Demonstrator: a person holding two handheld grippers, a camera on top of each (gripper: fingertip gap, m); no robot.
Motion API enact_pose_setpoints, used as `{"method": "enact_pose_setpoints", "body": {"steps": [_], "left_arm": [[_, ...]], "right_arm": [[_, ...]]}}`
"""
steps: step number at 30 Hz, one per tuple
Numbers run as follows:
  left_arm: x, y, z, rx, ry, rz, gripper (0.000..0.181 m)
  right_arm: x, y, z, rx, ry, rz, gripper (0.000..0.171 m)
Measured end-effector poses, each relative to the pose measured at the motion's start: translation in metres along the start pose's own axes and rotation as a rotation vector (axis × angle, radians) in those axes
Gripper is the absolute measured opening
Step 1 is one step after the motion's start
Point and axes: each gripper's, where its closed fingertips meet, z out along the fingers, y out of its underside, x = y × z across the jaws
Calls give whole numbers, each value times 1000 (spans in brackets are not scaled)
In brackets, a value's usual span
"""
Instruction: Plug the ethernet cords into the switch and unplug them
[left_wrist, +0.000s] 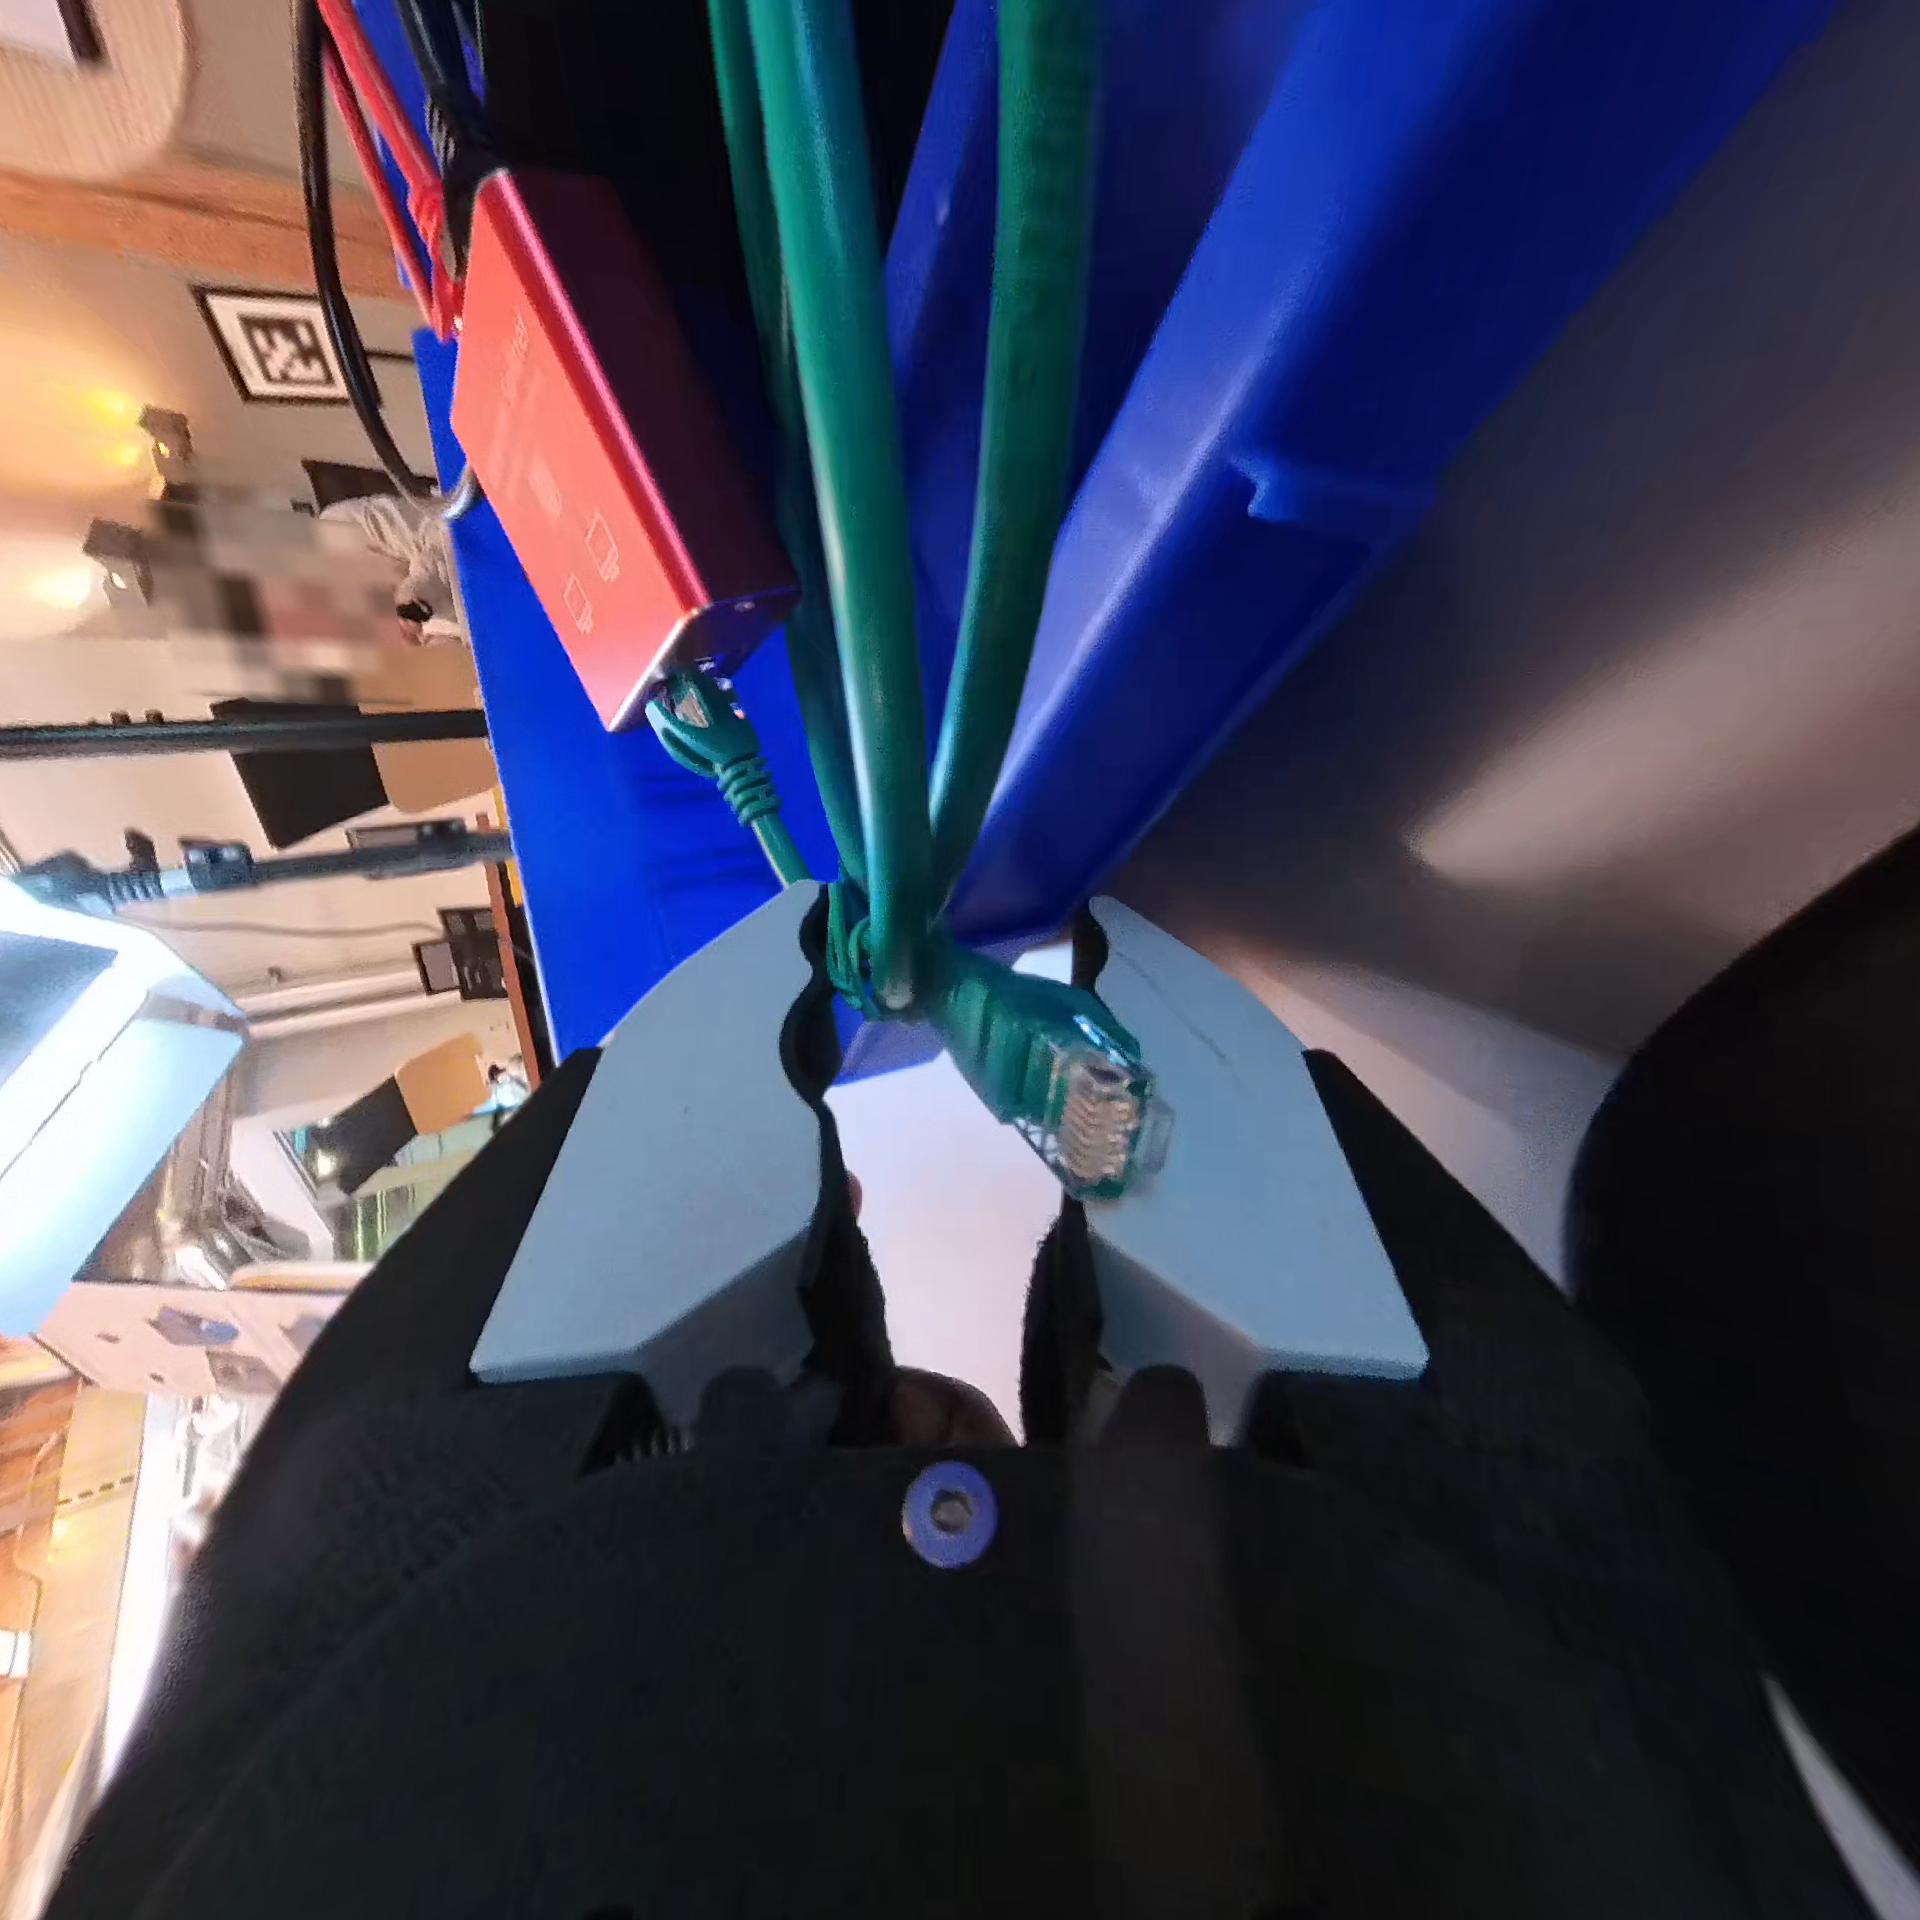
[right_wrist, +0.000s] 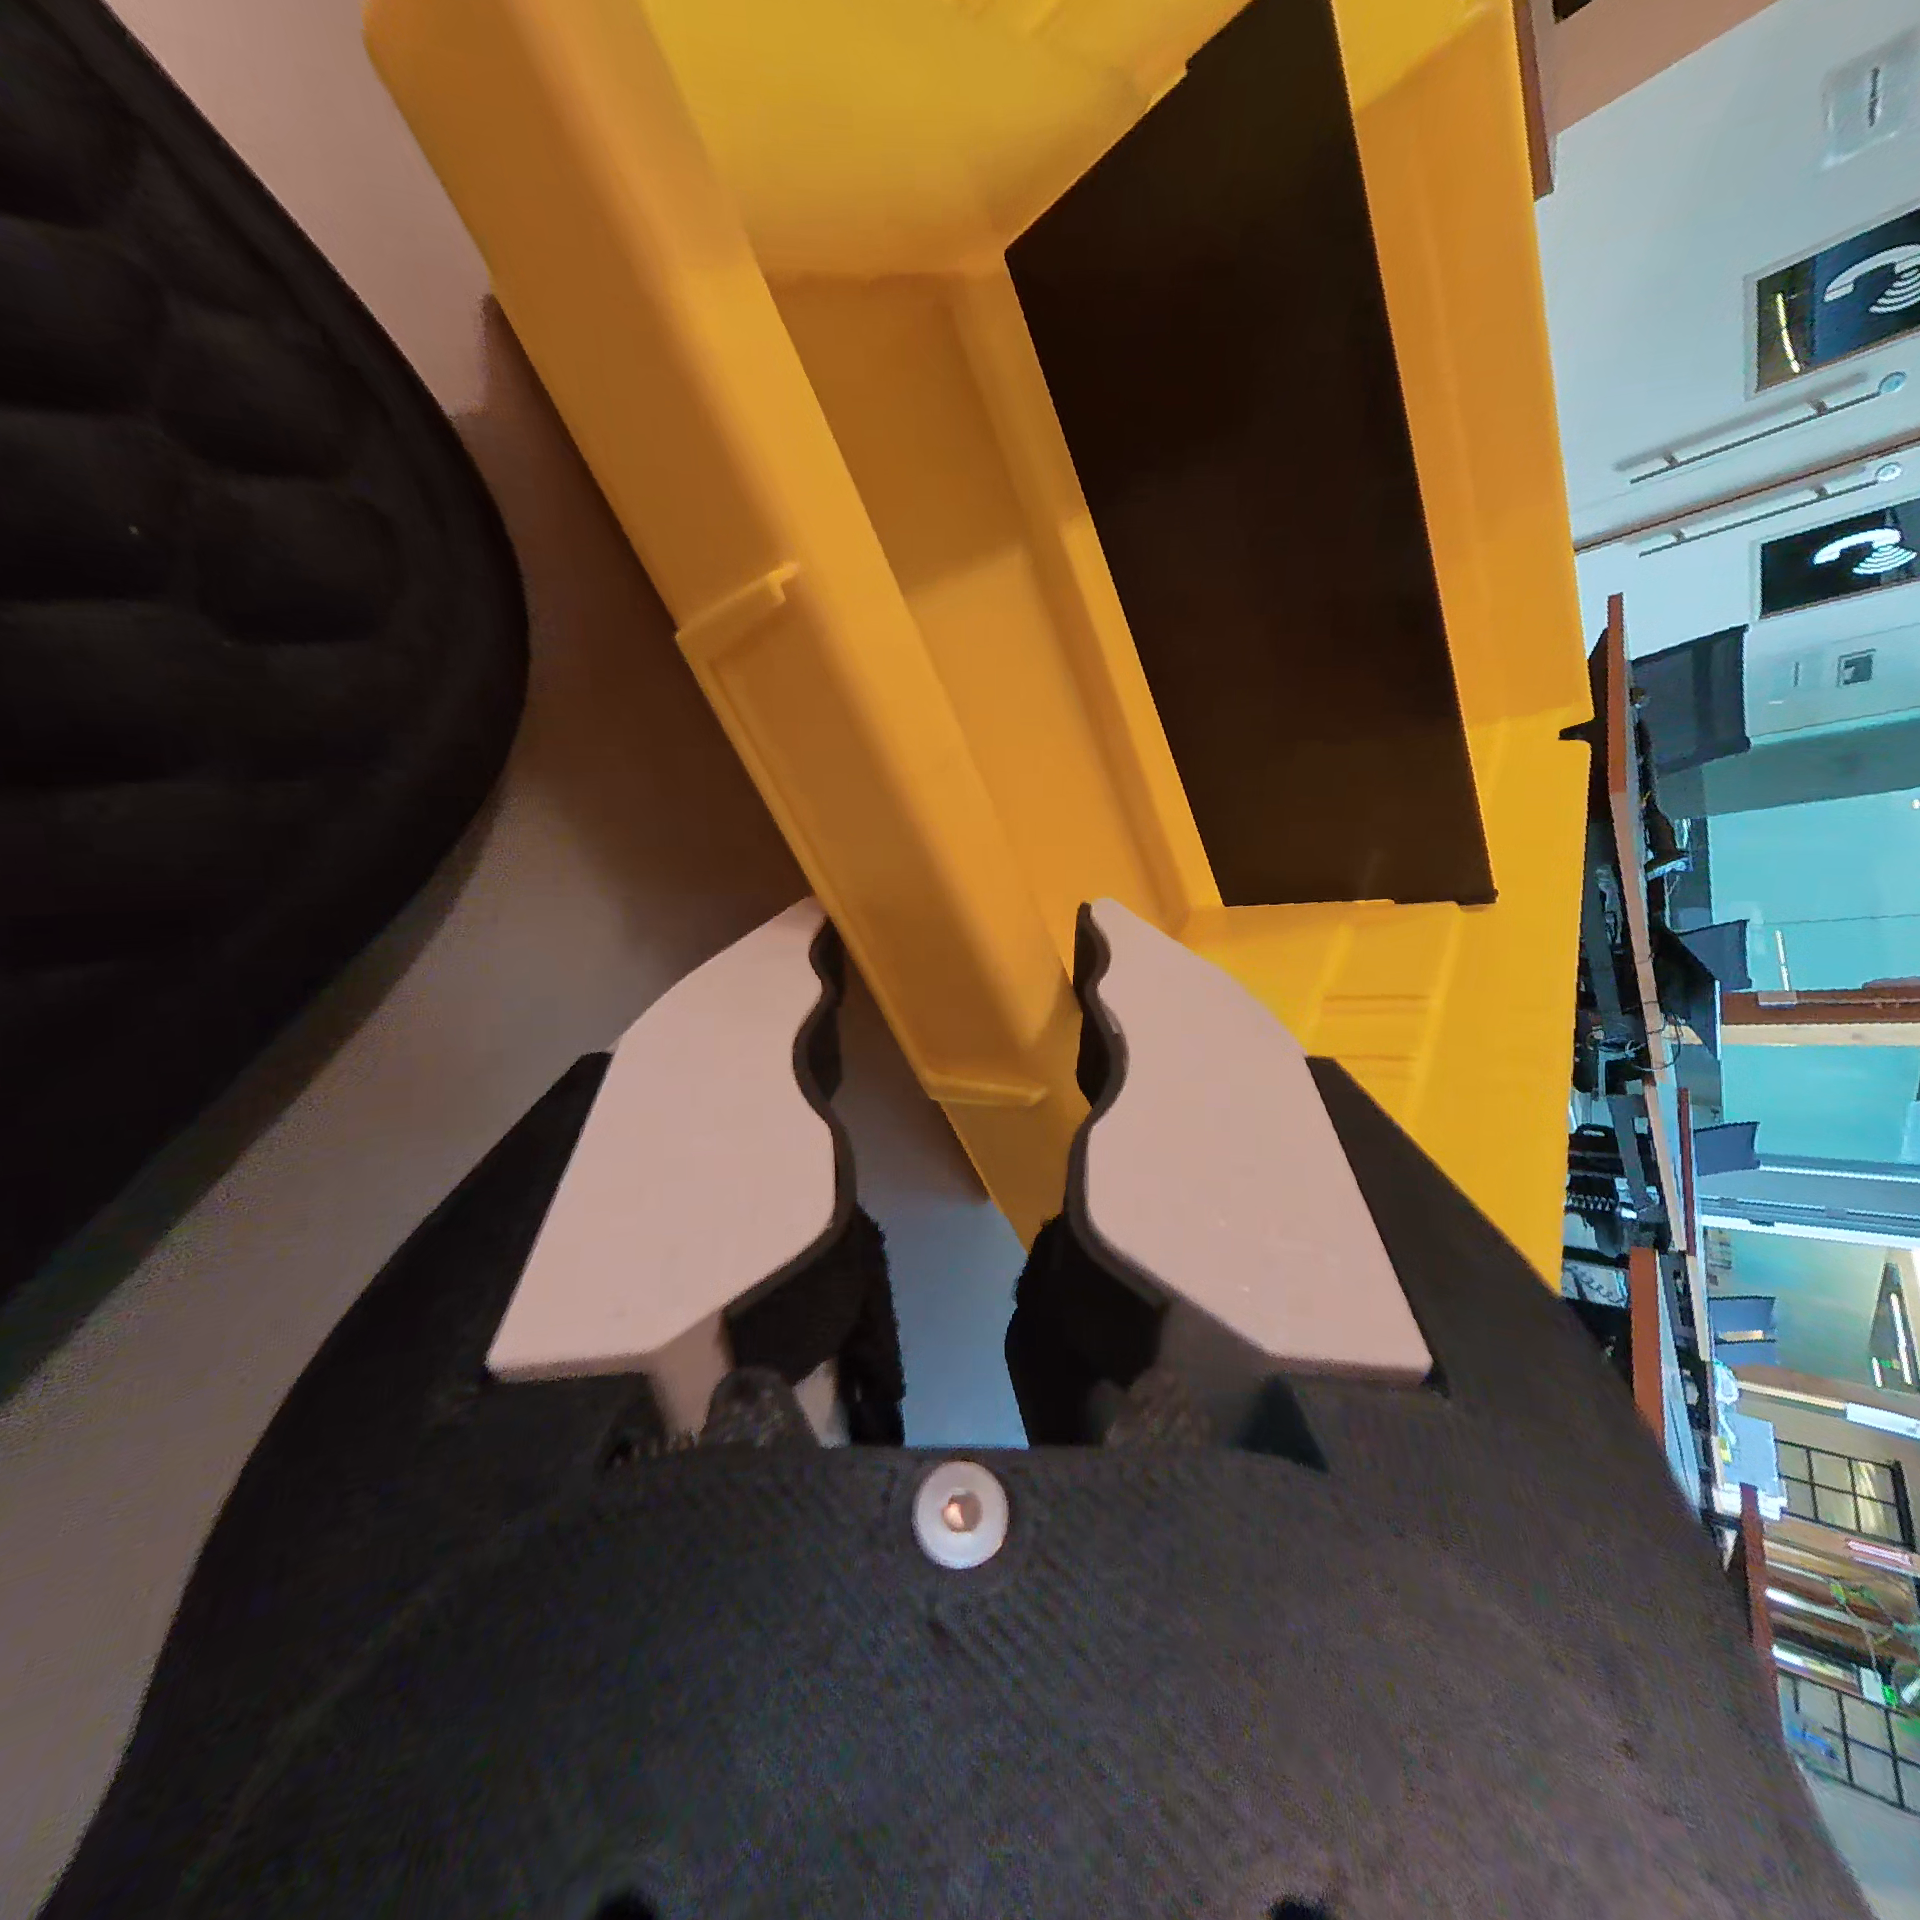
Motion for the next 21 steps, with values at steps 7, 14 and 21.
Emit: {"method": "enact_pose_setpoints", "body": {"steps": [7, 14, 21], "left_arm": [[-3, 73, -16, -101, -69, -100, 43], [5, 142, -47, -178, -112, -169, 42], [14, 180, -75, -328, -83, -169, 42]], "right_arm": [[9, 21, -4, -44, 21, 26, 43], [17, 46, -12, -107, 30, 46, 43], [24, 82, -27, -163, 24, 63, 44]]}}
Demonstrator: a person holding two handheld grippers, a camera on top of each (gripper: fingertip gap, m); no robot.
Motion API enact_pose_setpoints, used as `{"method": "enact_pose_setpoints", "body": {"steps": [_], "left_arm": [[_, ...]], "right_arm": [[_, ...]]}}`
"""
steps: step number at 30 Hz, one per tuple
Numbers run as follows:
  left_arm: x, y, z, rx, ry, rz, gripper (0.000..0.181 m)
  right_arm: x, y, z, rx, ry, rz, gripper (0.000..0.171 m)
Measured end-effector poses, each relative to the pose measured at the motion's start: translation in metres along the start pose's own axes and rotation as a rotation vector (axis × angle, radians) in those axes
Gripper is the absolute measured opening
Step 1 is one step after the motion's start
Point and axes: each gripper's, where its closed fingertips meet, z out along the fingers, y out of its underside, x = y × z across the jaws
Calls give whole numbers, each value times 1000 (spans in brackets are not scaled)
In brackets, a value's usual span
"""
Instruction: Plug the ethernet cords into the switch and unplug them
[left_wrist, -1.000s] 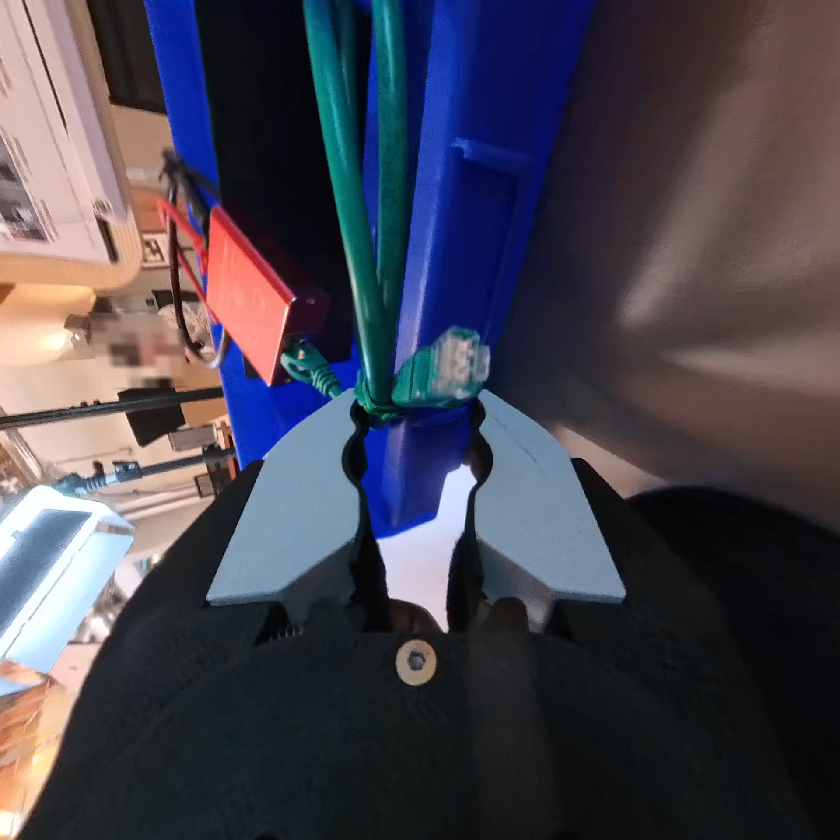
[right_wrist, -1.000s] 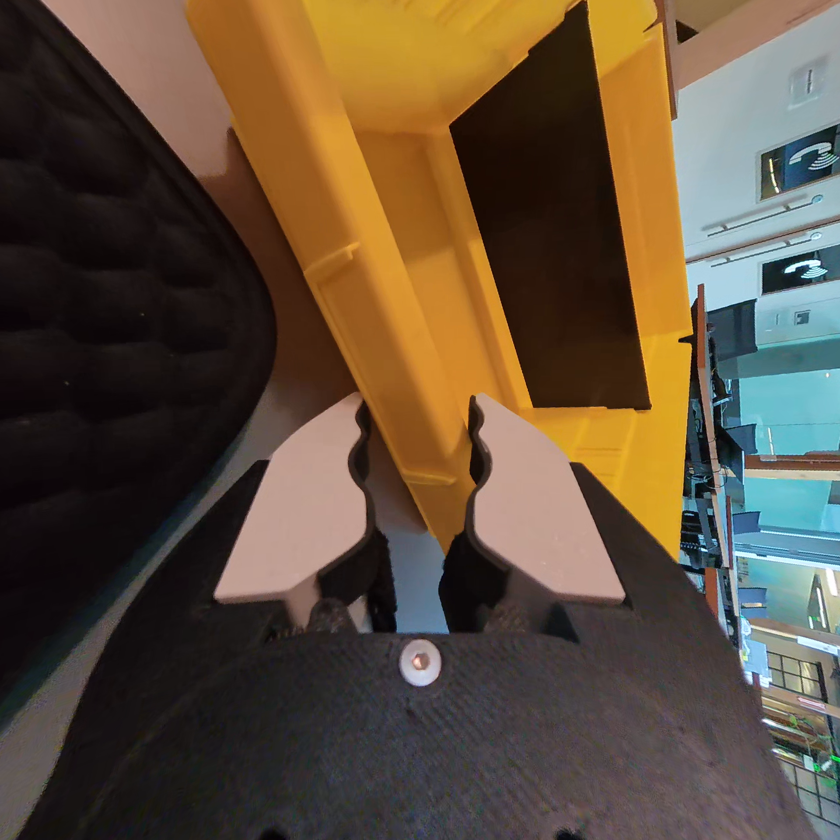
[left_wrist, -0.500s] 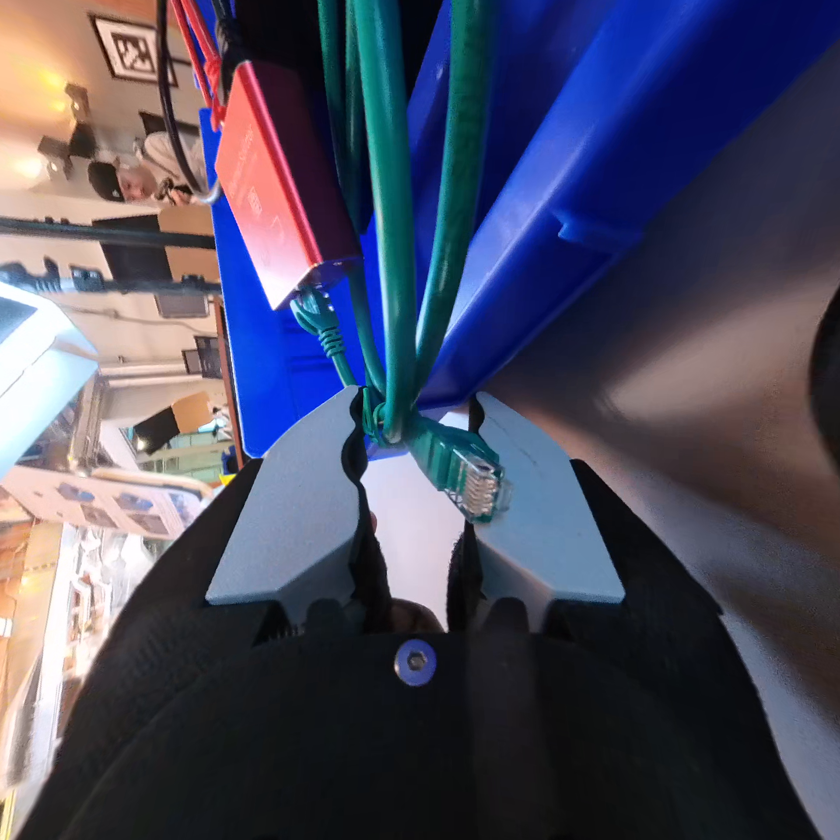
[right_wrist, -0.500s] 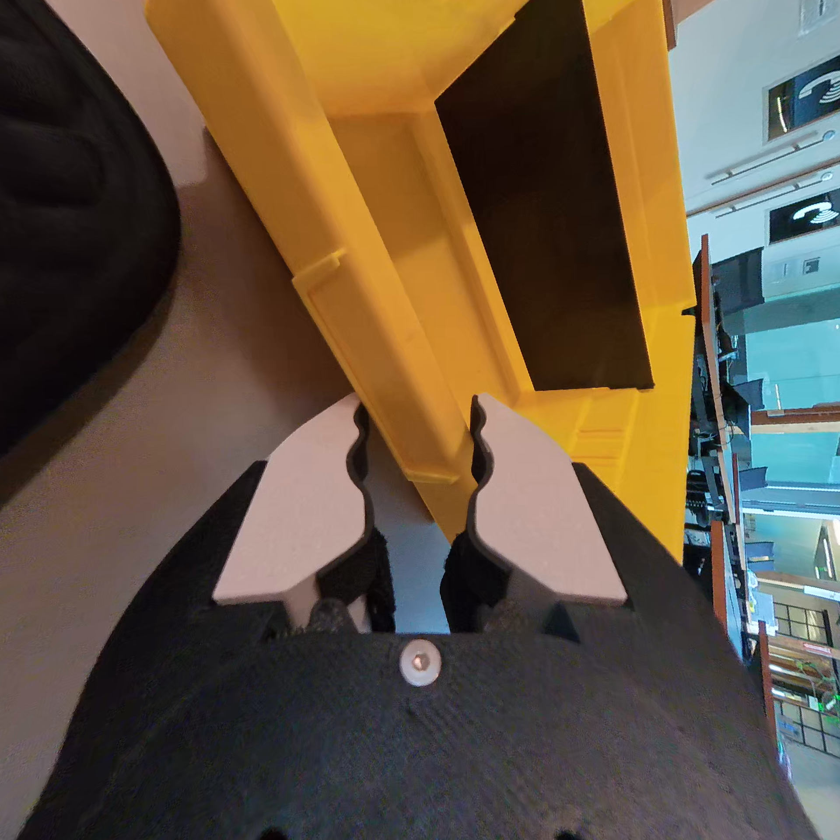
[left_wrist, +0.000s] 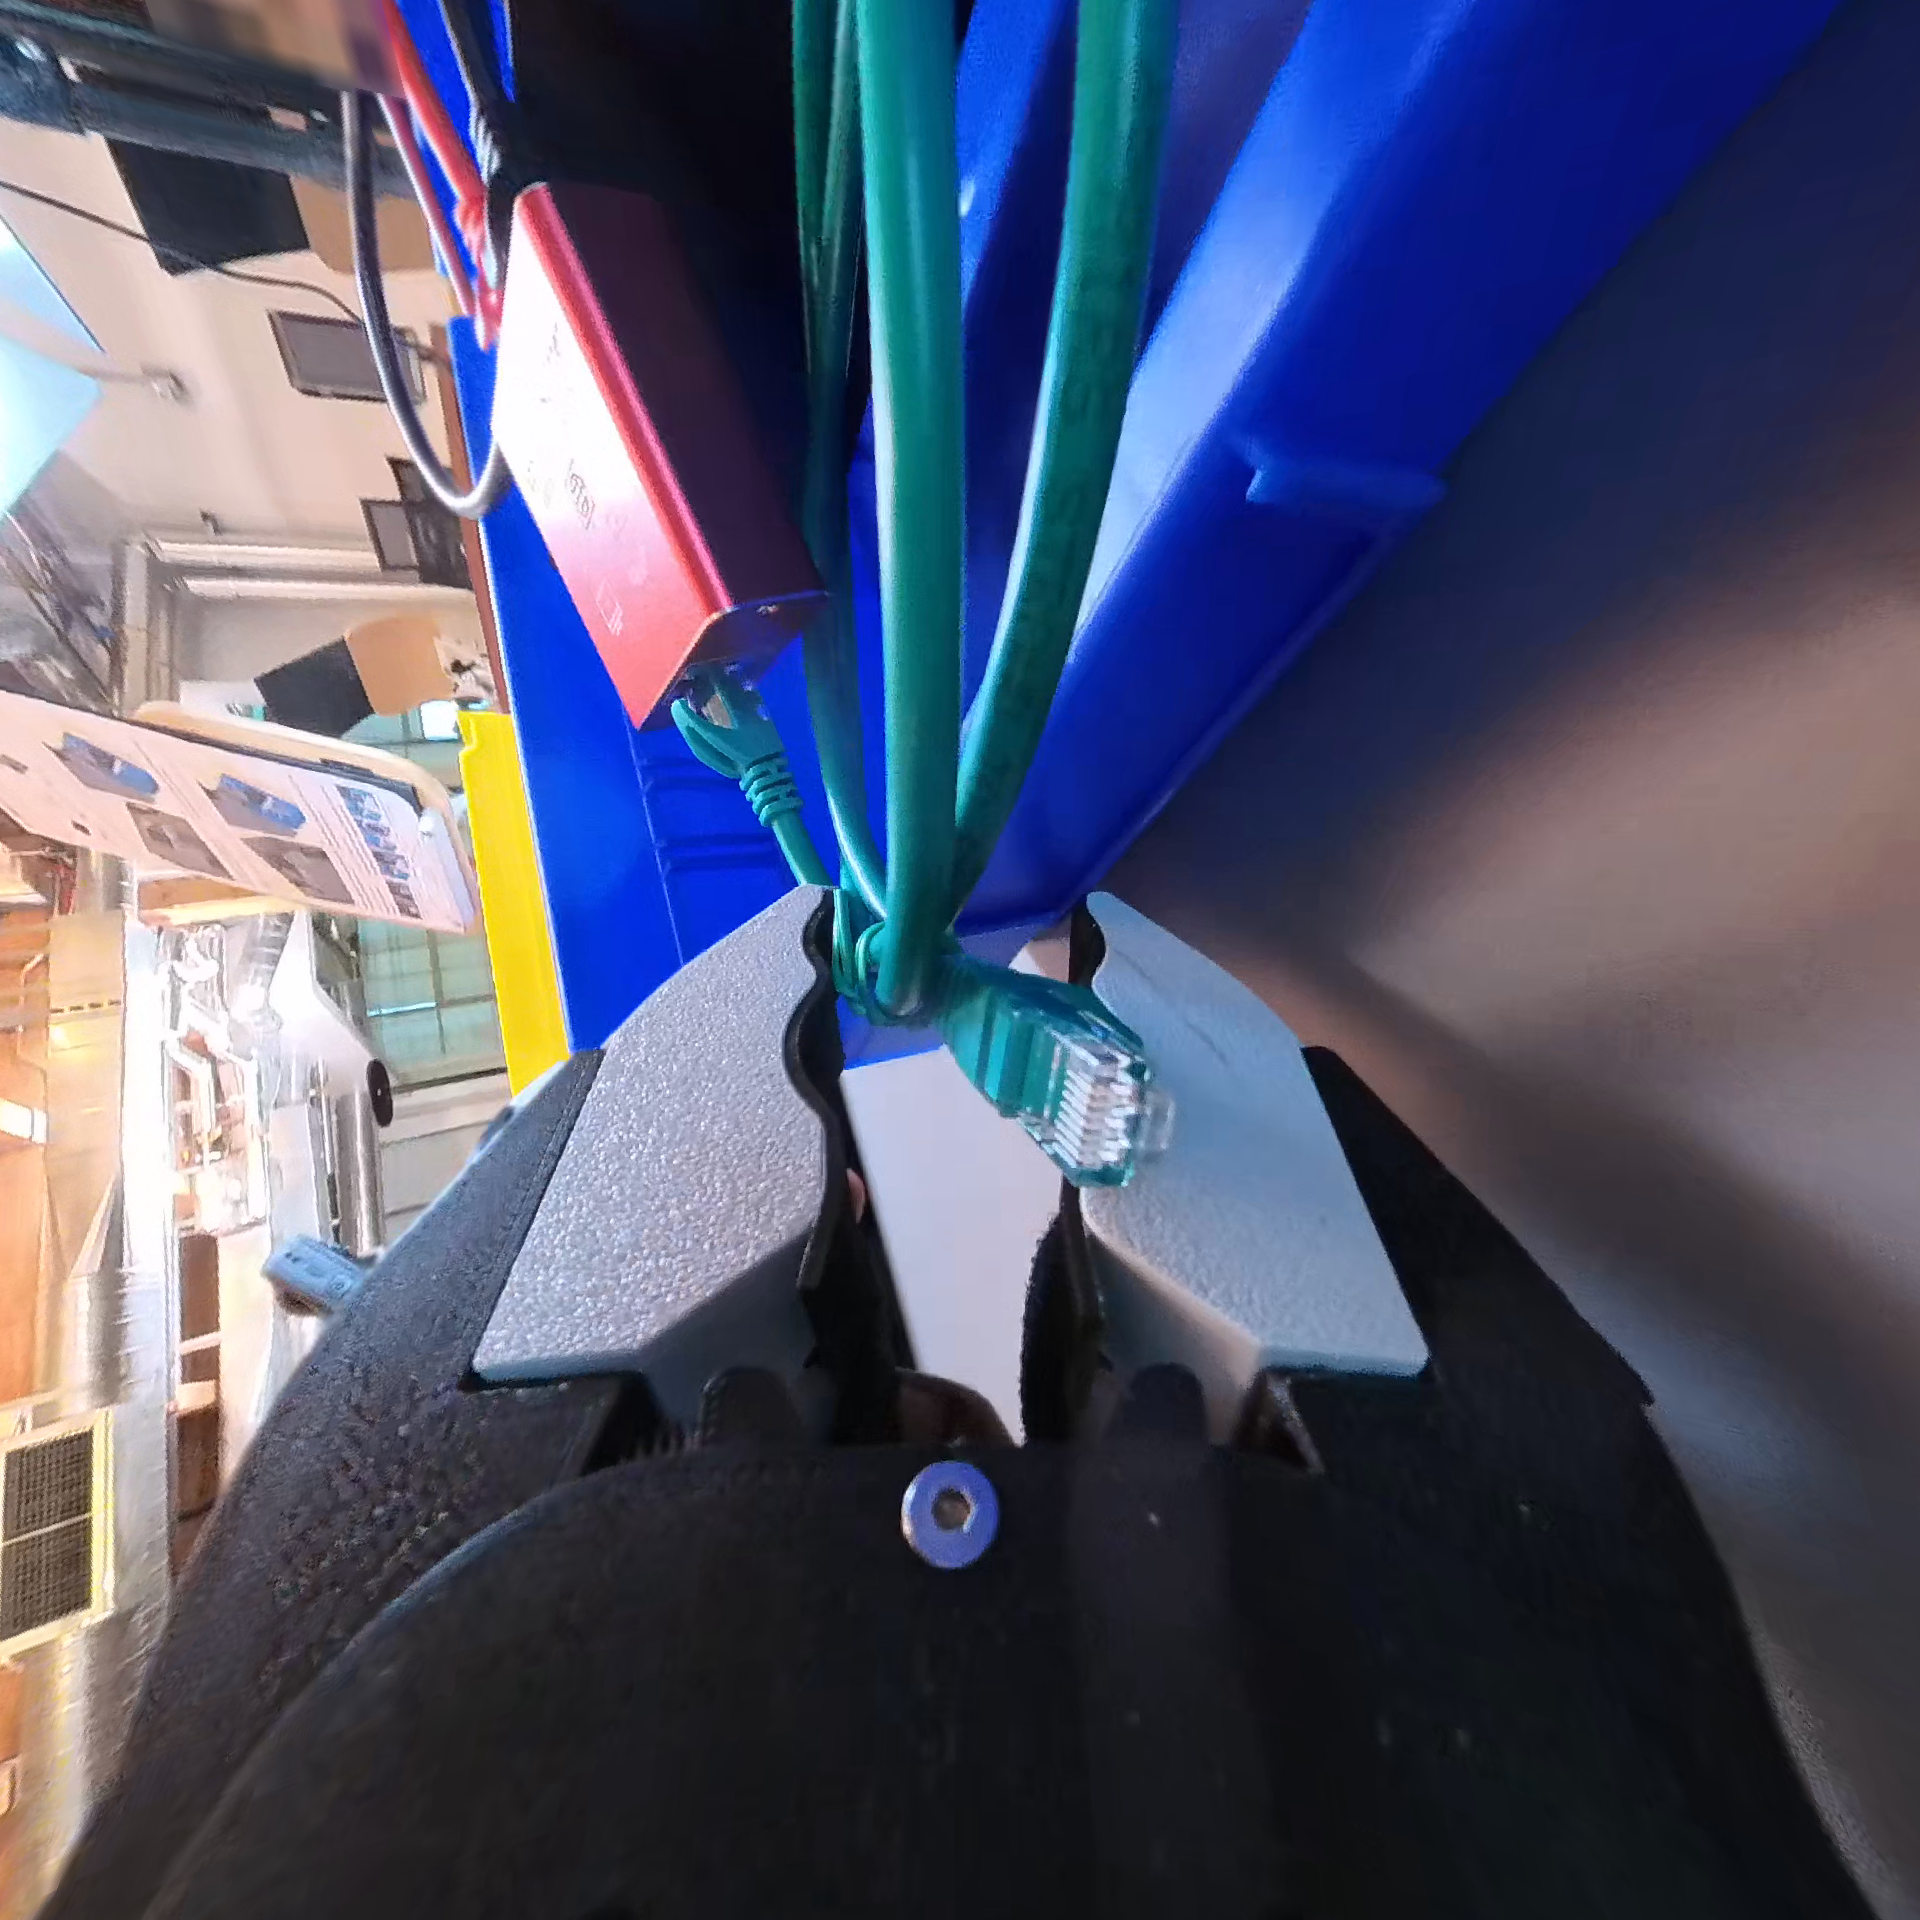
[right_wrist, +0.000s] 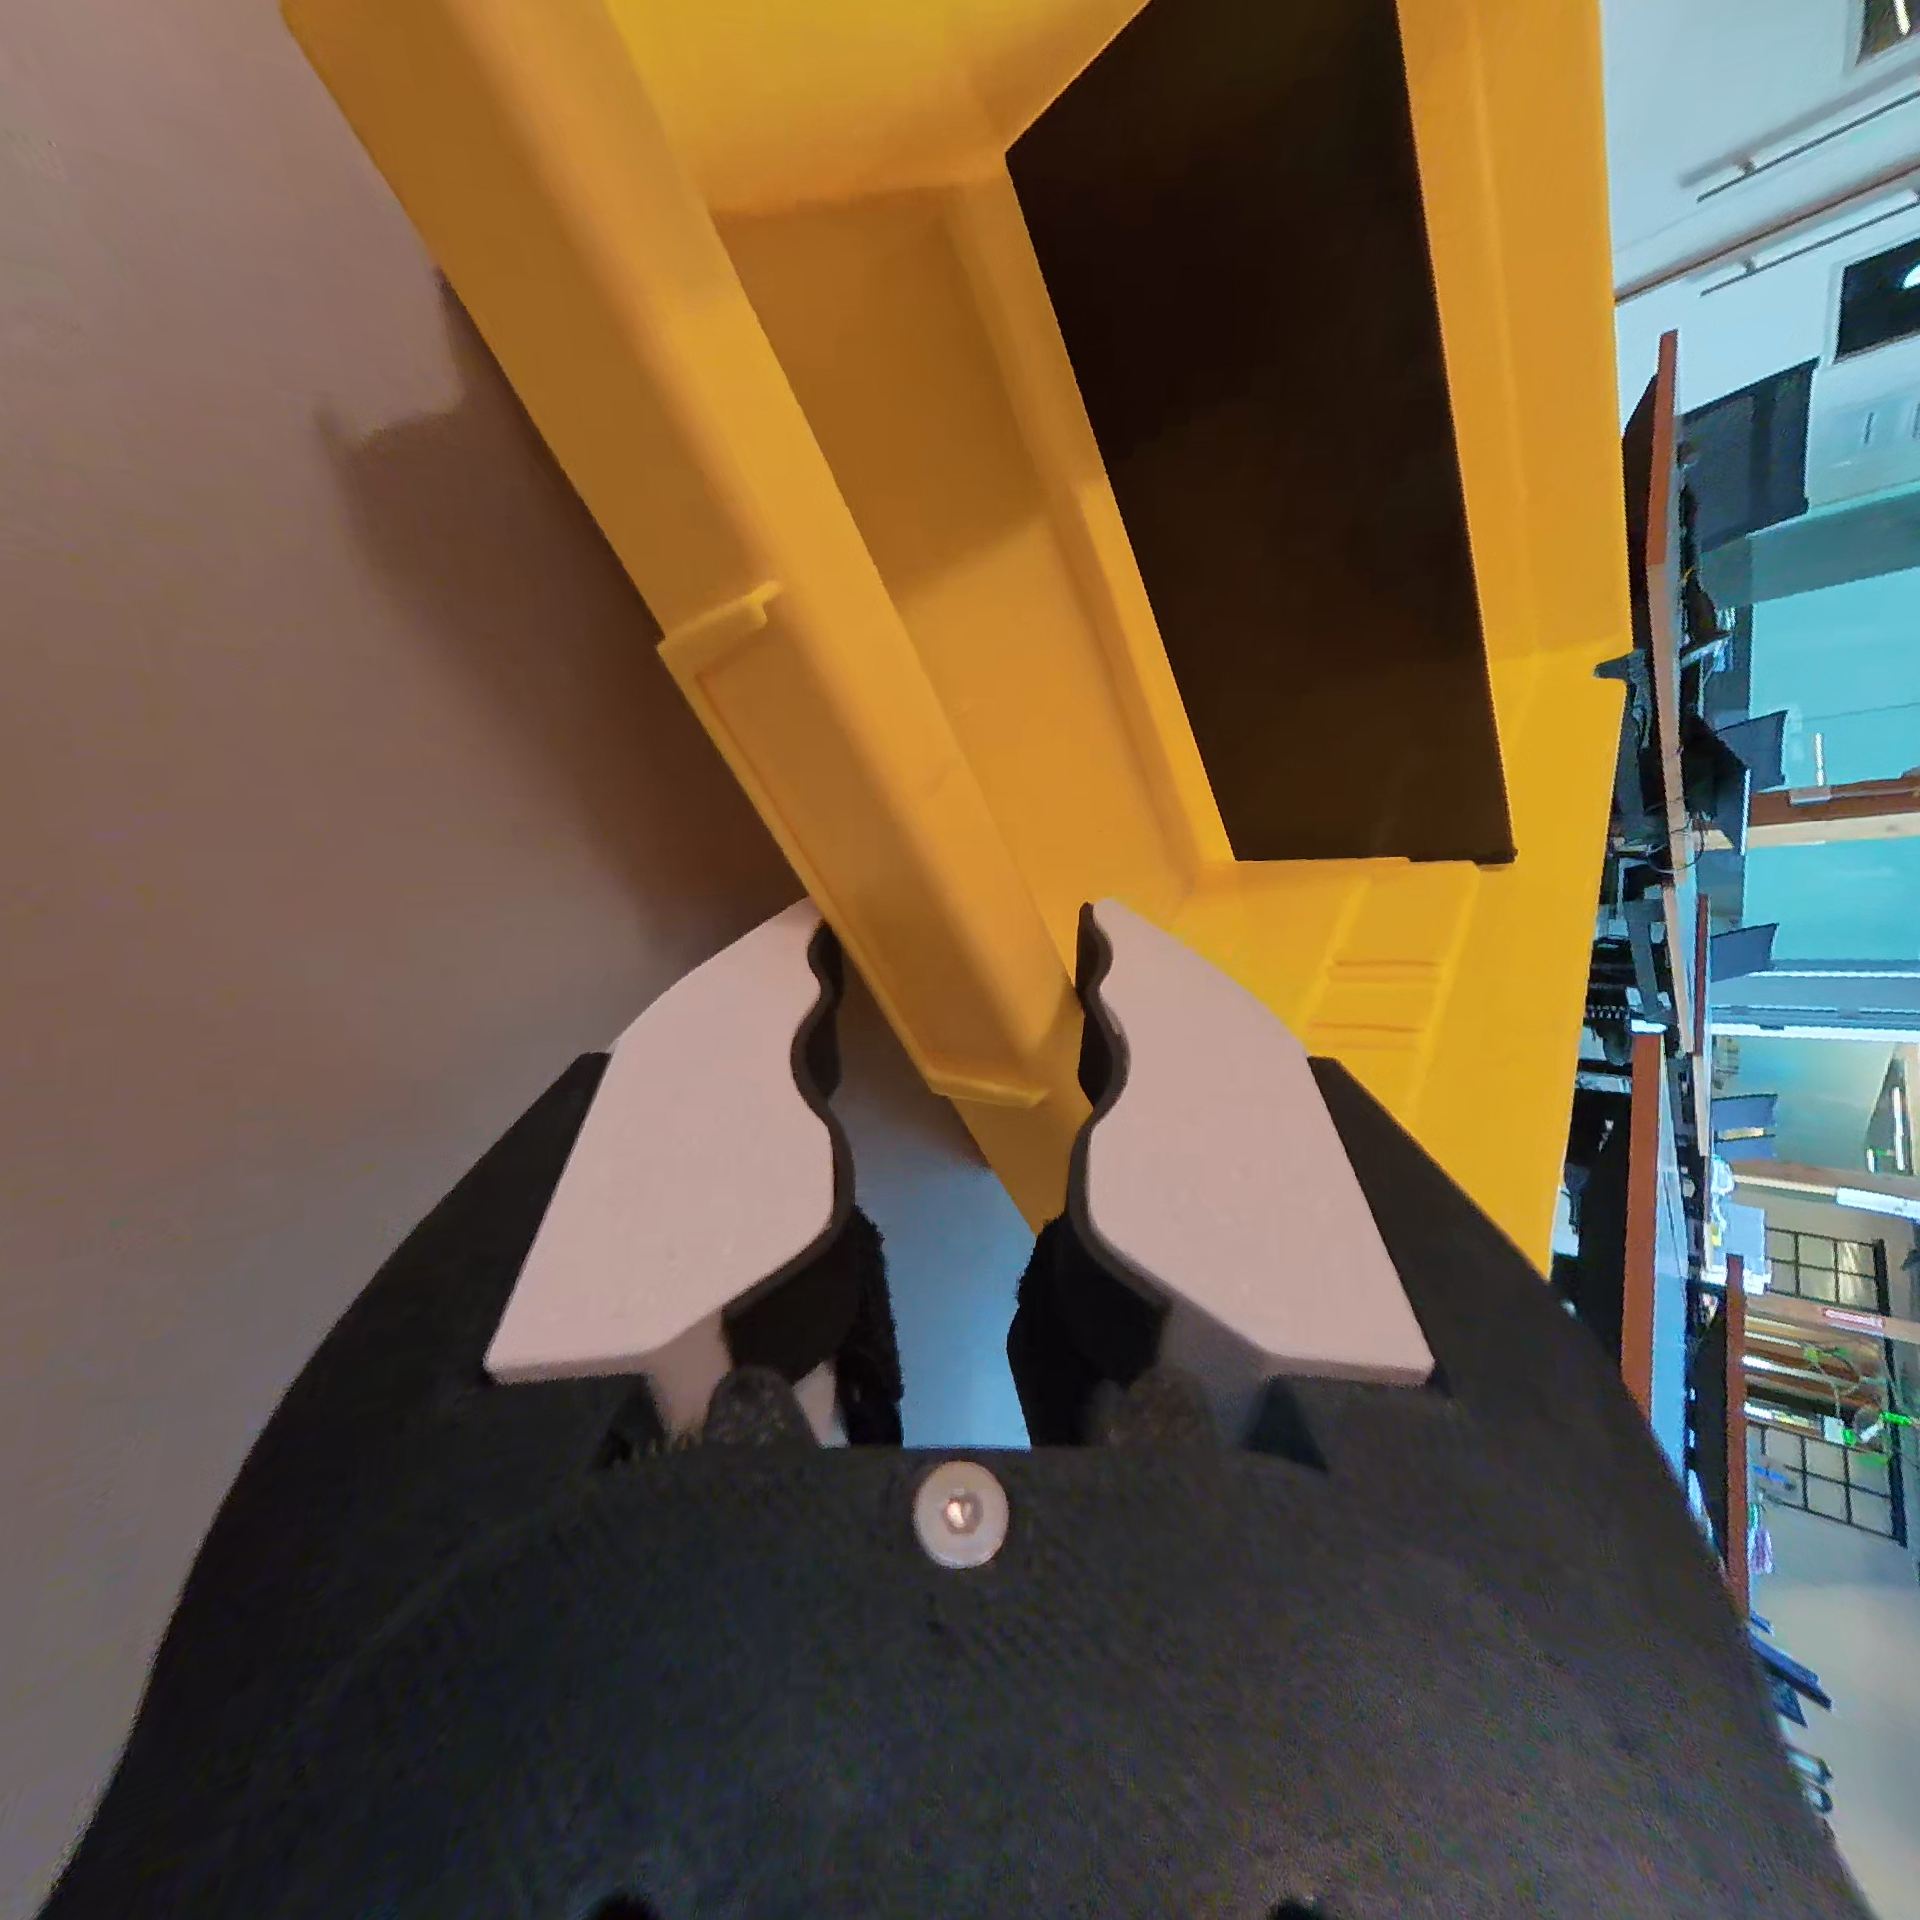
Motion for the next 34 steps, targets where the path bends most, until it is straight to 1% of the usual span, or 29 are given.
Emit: {"method": "enact_pose_setpoints", "body": {"steps": [4, 8, 9, 10, 12, 14, 16, 18, 19, 22, 24, 27, 31, 34], "left_arm": [[3, -1, -5, -31, 15, -3, 42], [6, -5, -9, -28, 35, -3, 43], [7, -6, -11, -17, 65, -17, 47], [11, -8, -14, 4, 115, -48, 55], [18, -16, -26, 86, 249, -141, 75], [20, -27, -45, 199, 396, -239, 84], [14, -37, -67, 307, 511, -334, 92], [3, -42, -83, 377, 558, -399, 95], [-5, -44, -86, 407, 549, -440, 95], [-31, -62, -89, 516, 526, -656, 91], [-43, -69, -79, 530, 509, -771, 88], [-51, -73, -49, 473, 503, -857, 85], [-51, -74, -1, 351, 509, -875, 84], [-45, -72, 25, 258, 514, -846, 82]], "right_arm": [[3, 10, -2, -2, 3, 21, 44], [3, 11, -3, 17, -8, 59, 48], [2, 9, -4, 29, -19, 71, 51], [2, 6, -6, 52, -28, 87, 53], [5, -4, -12, 126, -38, 132, 58], [7, -14, -20, 201, -59, 185, 64], [11, -26, -28, 279, -69, 241, 66], [14, -42, -39, 385, -84, 288, 66], [14, -50, -45, 438, -100, 307, 66], [18, -70, -62, 564, -130, 369, 66], [22, -77, -70, 611, -130, 396, 66], [25, -81, -75, 625, -121, 388, 65], [26, -78, -74, 593, -98, 367, 65], [27, -77, -74, 587, -85, 366, 64]]}}
